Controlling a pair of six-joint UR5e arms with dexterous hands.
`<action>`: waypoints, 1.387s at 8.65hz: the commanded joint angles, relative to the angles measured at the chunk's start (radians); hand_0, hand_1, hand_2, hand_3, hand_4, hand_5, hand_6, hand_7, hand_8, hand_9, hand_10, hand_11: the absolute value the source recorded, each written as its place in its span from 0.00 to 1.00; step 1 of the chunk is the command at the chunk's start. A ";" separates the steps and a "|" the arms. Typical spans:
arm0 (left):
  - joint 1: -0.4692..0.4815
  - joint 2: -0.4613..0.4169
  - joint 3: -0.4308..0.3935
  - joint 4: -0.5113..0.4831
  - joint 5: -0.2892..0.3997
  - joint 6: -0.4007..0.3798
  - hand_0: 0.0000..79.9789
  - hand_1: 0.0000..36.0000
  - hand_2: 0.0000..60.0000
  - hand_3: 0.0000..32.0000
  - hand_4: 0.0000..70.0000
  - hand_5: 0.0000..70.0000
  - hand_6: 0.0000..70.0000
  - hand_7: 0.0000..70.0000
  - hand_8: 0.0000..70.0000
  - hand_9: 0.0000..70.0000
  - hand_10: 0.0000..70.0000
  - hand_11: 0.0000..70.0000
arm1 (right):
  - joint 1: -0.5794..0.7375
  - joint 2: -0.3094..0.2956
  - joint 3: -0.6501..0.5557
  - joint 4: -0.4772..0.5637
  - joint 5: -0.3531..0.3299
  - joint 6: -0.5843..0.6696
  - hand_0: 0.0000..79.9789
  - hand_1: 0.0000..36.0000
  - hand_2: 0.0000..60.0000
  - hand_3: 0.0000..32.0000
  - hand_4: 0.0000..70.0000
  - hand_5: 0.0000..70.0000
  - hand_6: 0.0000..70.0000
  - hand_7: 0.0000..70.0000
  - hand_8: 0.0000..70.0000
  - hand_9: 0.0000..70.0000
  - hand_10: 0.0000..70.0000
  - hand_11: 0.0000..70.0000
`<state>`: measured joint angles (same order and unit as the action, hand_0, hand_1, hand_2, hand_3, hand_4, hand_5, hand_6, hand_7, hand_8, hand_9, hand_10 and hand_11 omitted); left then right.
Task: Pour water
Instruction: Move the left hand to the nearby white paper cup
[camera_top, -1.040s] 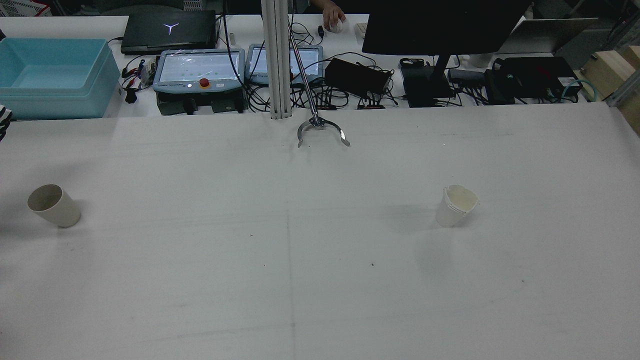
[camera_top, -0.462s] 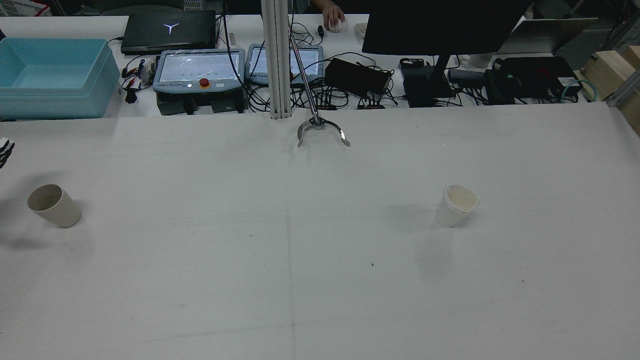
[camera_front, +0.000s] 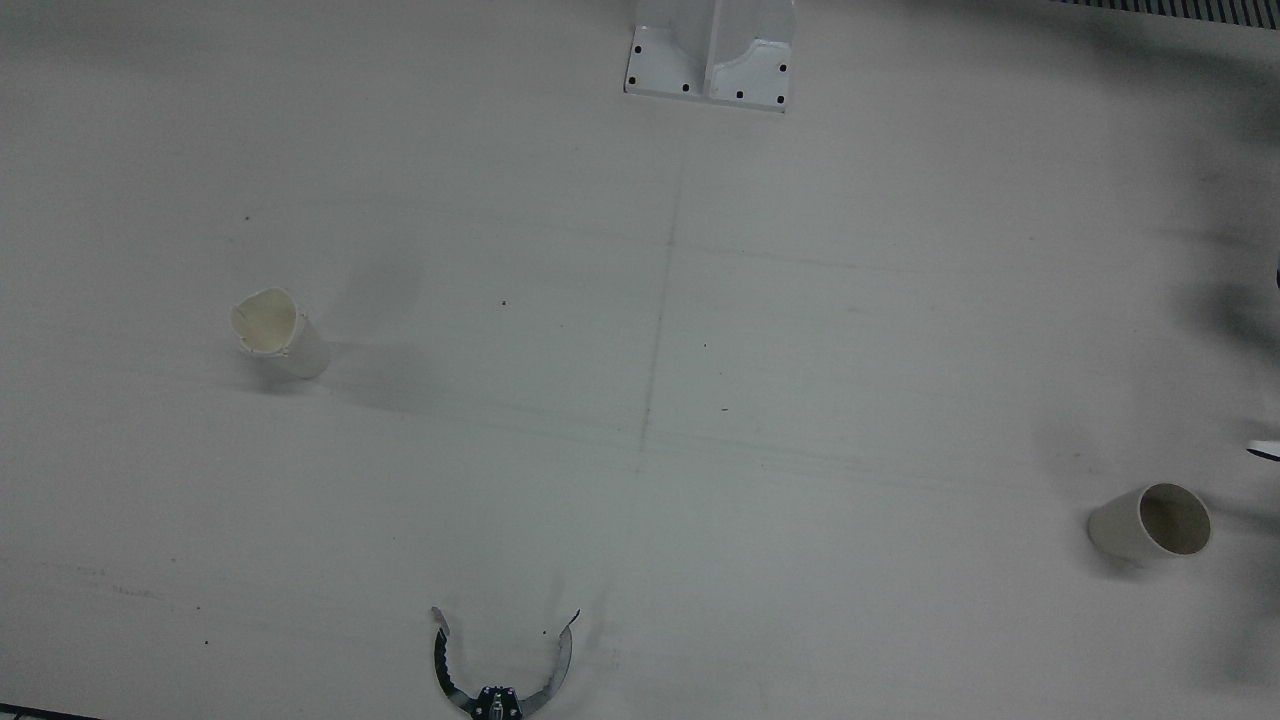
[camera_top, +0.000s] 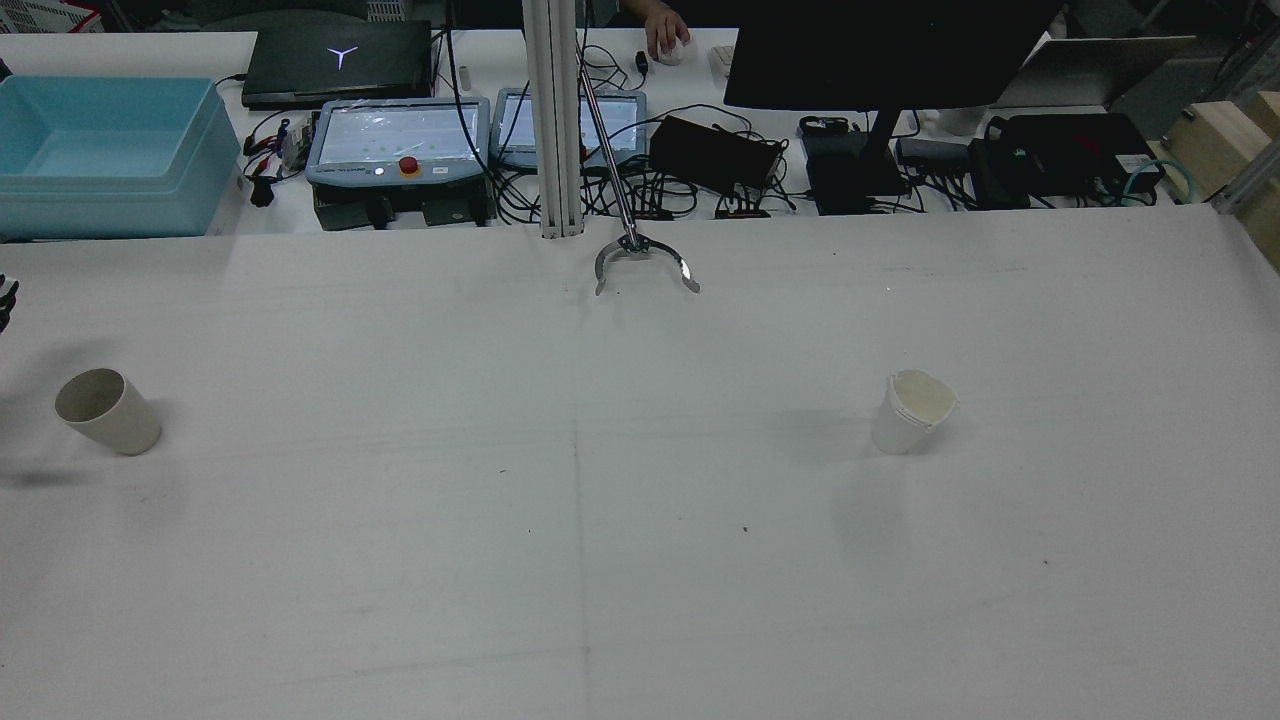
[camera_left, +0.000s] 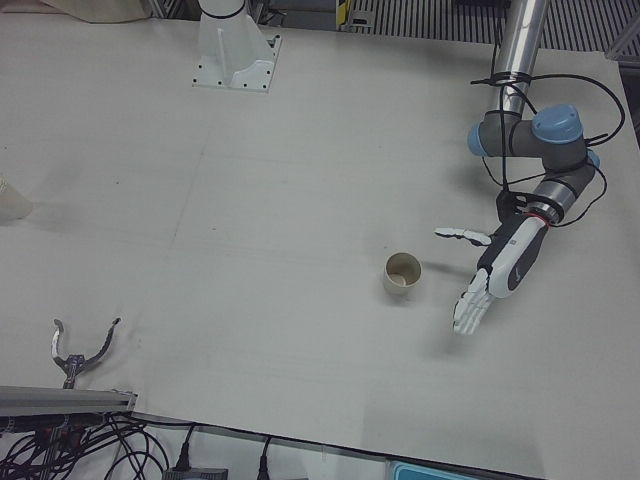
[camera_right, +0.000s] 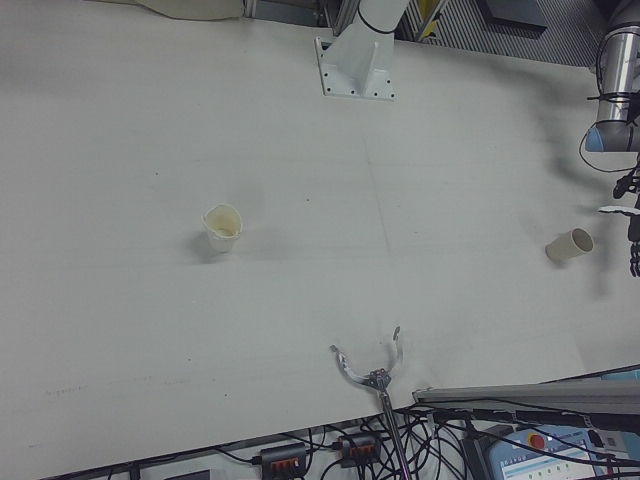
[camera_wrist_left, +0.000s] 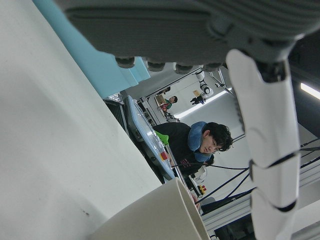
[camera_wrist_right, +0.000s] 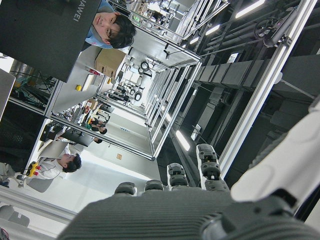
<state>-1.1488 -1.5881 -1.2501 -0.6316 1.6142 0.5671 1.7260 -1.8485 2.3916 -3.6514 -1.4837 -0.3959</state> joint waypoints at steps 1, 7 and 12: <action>0.120 -0.003 0.063 -0.104 -0.106 -0.004 0.63 0.55 0.16 0.26 0.00 0.00 0.00 0.00 0.00 0.00 0.00 0.00 | 0.001 0.000 0.006 -0.001 -0.010 -0.008 0.40 0.09 0.06 0.08 0.07 0.15 0.06 0.16 0.00 0.01 0.00 0.00; 0.130 -0.091 0.107 -0.100 -0.099 -0.012 0.66 0.61 0.17 0.22 0.00 0.00 0.00 0.02 0.00 0.00 0.00 0.02 | -0.005 0.002 0.009 -0.001 -0.012 -0.014 0.36 0.08 0.10 0.06 0.09 0.17 0.09 0.20 0.00 0.02 0.00 0.00; 0.155 -0.102 0.144 -0.085 -0.103 -0.006 0.65 0.59 0.15 0.21 0.00 0.00 0.00 0.02 0.00 0.00 0.00 0.02 | -0.009 0.002 0.008 -0.001 -0.012 -0.014 0.36 0.08 0.11 0.07 0.09 0.17 0.09 0.20 0.00 0.02 0.00 0.00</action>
<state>-1.0107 -1.6886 -1.1148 -0.7234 1.5112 0.5590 1.7177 -1.8469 2.3999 -3.6524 -1.4956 -0.4096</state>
